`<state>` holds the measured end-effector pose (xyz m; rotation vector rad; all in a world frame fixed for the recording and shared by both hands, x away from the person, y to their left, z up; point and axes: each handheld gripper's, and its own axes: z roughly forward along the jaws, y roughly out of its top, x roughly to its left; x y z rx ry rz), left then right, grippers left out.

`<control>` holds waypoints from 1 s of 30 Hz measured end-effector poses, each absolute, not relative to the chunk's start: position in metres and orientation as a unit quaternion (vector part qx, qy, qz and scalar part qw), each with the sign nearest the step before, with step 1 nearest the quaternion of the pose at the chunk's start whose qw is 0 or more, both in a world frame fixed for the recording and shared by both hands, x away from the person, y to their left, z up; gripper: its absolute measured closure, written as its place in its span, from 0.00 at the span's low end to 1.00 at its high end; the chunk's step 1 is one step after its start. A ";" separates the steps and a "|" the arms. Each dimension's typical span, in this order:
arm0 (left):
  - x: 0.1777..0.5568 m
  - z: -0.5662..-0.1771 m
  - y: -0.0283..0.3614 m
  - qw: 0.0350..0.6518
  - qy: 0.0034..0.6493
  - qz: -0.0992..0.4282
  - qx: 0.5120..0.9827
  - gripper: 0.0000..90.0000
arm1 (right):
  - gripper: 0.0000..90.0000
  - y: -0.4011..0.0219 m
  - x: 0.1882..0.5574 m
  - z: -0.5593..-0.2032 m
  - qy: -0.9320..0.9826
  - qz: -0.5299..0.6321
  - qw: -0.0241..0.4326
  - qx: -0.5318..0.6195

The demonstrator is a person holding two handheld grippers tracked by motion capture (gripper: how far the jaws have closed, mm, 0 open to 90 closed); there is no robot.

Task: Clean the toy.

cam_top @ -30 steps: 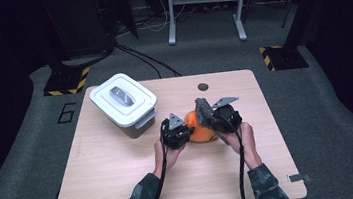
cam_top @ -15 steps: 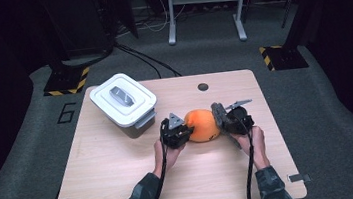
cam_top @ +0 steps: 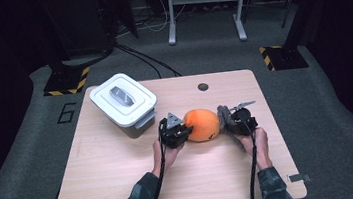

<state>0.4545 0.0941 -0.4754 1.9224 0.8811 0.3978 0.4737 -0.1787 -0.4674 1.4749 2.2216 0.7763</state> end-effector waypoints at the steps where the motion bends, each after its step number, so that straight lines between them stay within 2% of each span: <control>1: 0.455 -0.475 0.094 0.475 0.359 0.165 0.787 0.83 | 0.81 -0.180 0.471 -0.461 0.784 0.284 0.190 0.518; 8: 0.455 -0.475 0.094 0.475 0.357 0.165 0.787 0.82 | 0.81 -0.164 0.453 -0.420 0.786 0.339 0.207 0.474; 15: 0.456 -0.475 0.095 0.477 0.351 0.165 0.789 0.77 | 0.81 -0.140 0.462 -0.437 0.808 0.314 0.194 0.460; 27: 0.455 -0.474 0.097 0.475 0.352 0.169 0.788 0.49 | 0.81 -0.147 0.468 -0.440 0.802 0.313 0.191 0.471; 30: 0.455 -0.479 0.097 0.472 0.348 0.166 0.793 0.46 | 0.81 -0.149 0.469 -0.440 0.801 0.312 0.192 0.473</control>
